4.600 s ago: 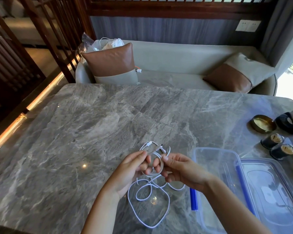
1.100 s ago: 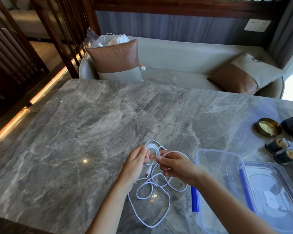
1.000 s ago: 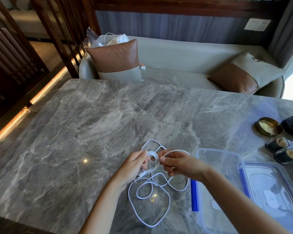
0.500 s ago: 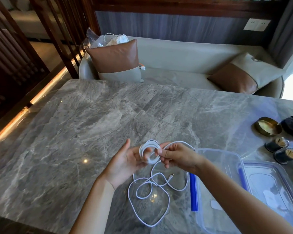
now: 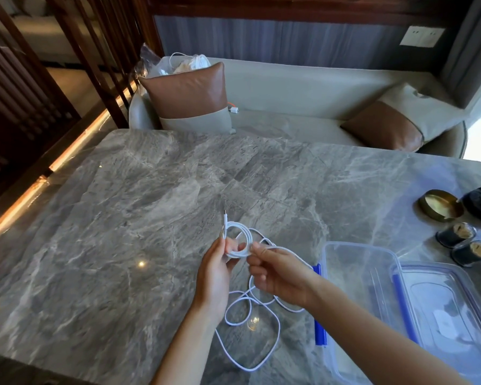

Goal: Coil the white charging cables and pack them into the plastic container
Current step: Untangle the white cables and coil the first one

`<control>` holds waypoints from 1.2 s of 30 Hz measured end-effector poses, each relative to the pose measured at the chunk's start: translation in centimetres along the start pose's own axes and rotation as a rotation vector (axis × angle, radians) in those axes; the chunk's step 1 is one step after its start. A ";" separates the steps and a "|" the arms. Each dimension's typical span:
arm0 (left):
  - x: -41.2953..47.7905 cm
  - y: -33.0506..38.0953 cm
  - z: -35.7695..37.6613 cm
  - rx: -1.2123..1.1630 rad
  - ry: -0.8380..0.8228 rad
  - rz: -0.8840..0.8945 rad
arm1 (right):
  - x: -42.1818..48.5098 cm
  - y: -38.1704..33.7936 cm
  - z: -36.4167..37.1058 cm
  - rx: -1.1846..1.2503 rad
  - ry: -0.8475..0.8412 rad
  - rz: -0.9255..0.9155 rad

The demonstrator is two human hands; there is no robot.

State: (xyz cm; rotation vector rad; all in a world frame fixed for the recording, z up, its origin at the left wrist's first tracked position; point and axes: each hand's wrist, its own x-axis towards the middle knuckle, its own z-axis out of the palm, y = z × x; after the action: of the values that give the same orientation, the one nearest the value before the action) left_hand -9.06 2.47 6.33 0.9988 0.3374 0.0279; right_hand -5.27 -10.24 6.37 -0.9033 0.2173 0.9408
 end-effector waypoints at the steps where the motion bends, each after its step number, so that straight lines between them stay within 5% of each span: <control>1: 0.1 0.3 -0.6 0.001 -0.047 -0.026 | -0.2 -0.2 -0.4 0.018 -0.022 0.056; 10: 0.5 2.2 -2.1 0.418 -0.453 -0.300 | -0.1 -2.2 -3.1 -0.285 -0.025 0.145; 19: 0.7 1.6 -1.6 0.798 -0.575 -0.544 | 0.6 -4.3 -0.6 -1.413 -0.253 0.077; 24: 0.9 1.4 -1.6 0.861 -0.564 -0.541 | 1.4 -2.9 -0.2 -1.766 -0.138 -0.067; 29: 0.9 1.3 -2.1 0.812 -0.426 -0.349 | 1.5 -2.8 -1.2 -1.570 -0.077 -0.164; 36: 1.3 -0.2 -2.5 0.164 -0.040 -0.179 | 1.5 -2.4 -1.6 -0.914 0.105 -0.214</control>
State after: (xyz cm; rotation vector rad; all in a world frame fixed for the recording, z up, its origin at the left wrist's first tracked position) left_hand -8.62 4.65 4.63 1.1259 0.3964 -0.1840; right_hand -2.22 -11.17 5.95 -1.7774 -0.2501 0.7803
